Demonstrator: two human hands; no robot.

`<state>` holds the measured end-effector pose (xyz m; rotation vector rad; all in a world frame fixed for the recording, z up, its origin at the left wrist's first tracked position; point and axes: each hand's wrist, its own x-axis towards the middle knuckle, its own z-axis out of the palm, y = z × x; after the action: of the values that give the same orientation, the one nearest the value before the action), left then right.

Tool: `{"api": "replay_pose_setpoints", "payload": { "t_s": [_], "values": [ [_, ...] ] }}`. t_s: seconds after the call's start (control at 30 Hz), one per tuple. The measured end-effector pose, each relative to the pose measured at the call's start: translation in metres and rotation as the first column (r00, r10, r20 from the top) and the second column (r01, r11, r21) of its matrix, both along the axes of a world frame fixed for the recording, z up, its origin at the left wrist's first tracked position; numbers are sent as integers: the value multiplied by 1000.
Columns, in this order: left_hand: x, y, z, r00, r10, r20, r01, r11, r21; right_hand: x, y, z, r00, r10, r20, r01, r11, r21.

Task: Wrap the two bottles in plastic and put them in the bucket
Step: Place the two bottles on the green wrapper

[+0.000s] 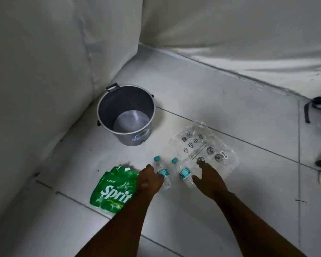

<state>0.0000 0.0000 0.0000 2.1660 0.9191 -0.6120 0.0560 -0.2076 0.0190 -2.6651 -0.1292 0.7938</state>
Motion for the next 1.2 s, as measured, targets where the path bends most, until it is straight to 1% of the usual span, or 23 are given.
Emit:
{"api": "replay_pose_setpoints", "payload": {
  "t_s": [0.13, 0.2, 0.37, 0.47, 0.57, 0.67, 0.77, 0.83, 0.9, 0.93, 0.97, 1.03, 1.1, 1.13, 1.2],
  "values": [
    [15, -17, -50, 992, 103, -72, -107, 993, -45, 16, 11, -47, 999, -2, -47, 1, 999, -33],
    [23, -24, -69, 987, 125, -104, -129, 991, -38, 22, 17, -67, 999, 14, -47, -17, 998, -66],
    [37, -27, -114, 978, 183, -105, -185, 983, -16, 33, 23, -108, 995, 56, -79, -68, 987, -147],
    [42, -29, -126, 976, 191, -101, -193, 981, -10, 32, 26, -123, 994, 58, -97, -73, 983, -169],
    [47, -32, -132, 988, 136, -72, -136, 991, 0, 30, 32, -132, 994, 38, -107, -55, 986, -160],
    [47, -28, -119, 997, 77, -15, -77, 997, -13, 25, 38, -132, 992, -52, -117, 37, 991, -126],
    [40, -11, -90, 997, 49, 63, -49, 999, -10, 16, 51, -115, 964, -247, -98, 246, 969, -17],
    [29, 11, -65, 993, 49, 105, -48, 999, -13, 4, 66, -95, 914, -388, -120, 400, 911, 104],
    [14, 37, -45, 987, 49, 152, -46, 999, -23, -13, 86, -77, 837, -501, -218, 541, 818, 197],
    [7, 52, -36, 984, 50, 170, -46, 998, -32, -23, 97, -70, 809, -526, -264, 582, 782, 225],
    [-2, 68, -29, 983, 46, 176, -40, 999, -37, -35, 108, -64, 799, -524, -295, 592, 770, 237],
    [-20, 100, -17, 987, 31, 156, -28, 999, -19, -59, 128, -53, 813, -488, -319, 571, 777, 265],
    [-38, 129, -11, 991, 7, 134, -17, 997, 69, -82, 147, -44, 816, -463, -346, 561, 779, 280],
    [-46, 142, -9, 994, -9, 107, -5, 992, 124, -92, 155, -40, 814, -449, -368, 559, 778, 288],
    [-58, 160, -8, 1000, -29, -13, 30, 983, 180, -110, 169, -39, 813, -430, -393, 552, 784, 284]
  ]
}}
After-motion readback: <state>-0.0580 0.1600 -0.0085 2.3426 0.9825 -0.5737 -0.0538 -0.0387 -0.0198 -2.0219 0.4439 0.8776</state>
